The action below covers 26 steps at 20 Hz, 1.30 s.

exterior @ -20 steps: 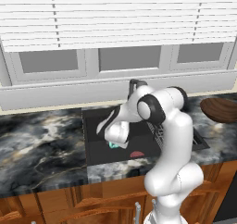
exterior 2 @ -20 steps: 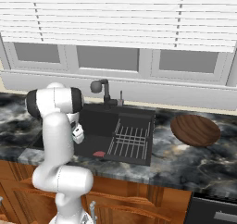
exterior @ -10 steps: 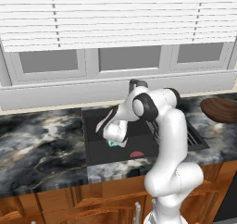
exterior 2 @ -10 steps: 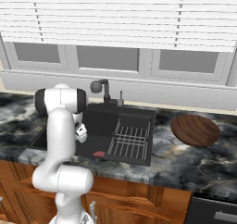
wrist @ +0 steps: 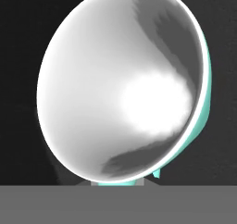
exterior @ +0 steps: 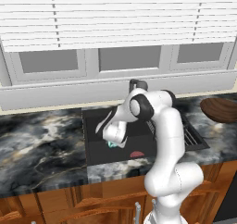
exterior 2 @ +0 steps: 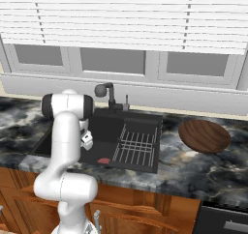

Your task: Pick the mug and place it in the sink. Pick the bowl and place it in the open cabinet and then close the cabinet.

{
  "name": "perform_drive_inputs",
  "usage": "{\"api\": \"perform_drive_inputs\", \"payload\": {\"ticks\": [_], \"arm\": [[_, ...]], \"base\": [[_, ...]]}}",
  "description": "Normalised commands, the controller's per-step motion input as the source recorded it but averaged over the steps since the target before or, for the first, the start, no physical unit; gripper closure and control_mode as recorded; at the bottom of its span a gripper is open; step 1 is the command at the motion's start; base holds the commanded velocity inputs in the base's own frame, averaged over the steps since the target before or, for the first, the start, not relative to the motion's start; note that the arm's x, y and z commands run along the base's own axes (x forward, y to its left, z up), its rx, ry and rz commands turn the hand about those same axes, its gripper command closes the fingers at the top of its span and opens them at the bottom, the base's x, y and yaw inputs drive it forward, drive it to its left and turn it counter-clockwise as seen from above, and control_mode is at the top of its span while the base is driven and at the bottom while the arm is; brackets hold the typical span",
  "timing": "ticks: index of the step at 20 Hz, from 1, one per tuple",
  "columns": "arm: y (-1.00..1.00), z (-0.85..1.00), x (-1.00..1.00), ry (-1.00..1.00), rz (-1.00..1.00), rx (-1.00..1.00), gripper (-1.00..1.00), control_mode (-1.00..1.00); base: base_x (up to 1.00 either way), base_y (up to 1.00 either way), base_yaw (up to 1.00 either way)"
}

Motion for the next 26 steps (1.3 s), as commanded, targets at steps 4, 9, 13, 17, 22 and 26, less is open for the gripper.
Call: {"api": "perform_drive_inputs", "payload": {"ticks": [4, 9, 13, 17, 22, 26], "arm": [[0.0, -0.18, 0.15, 0.0, -0.03, 0.0, 1.0, -1.0], [0.0, -0.22, 0.14, 0.0, -0.04, 0.0, 1.0, -1.0], [0.0, -0.29, 0.07, 0.0, -0.04, 0.0, 1.0, -1.0], [0.0, -0.19, 0.03, 0.0, -0.02, 0.0, 1.0, -1.0], [0.0, -0.13, 0.08, -0.01, -0.01, 0.0, -1.0, -1.0], [-0.1, 0.02, -0.03, -0.08, 0.0, 0.0, -1.0, -1.0]], "base": [[0.0, 0.0, 0.0], [0.0, 0.0, 0.0], [0.0, 0.0, 0.0], [0.0, 0.0, 0.0], [0.0, 0.0, 0.0], [0.0, 0.0, 0.0]]}}
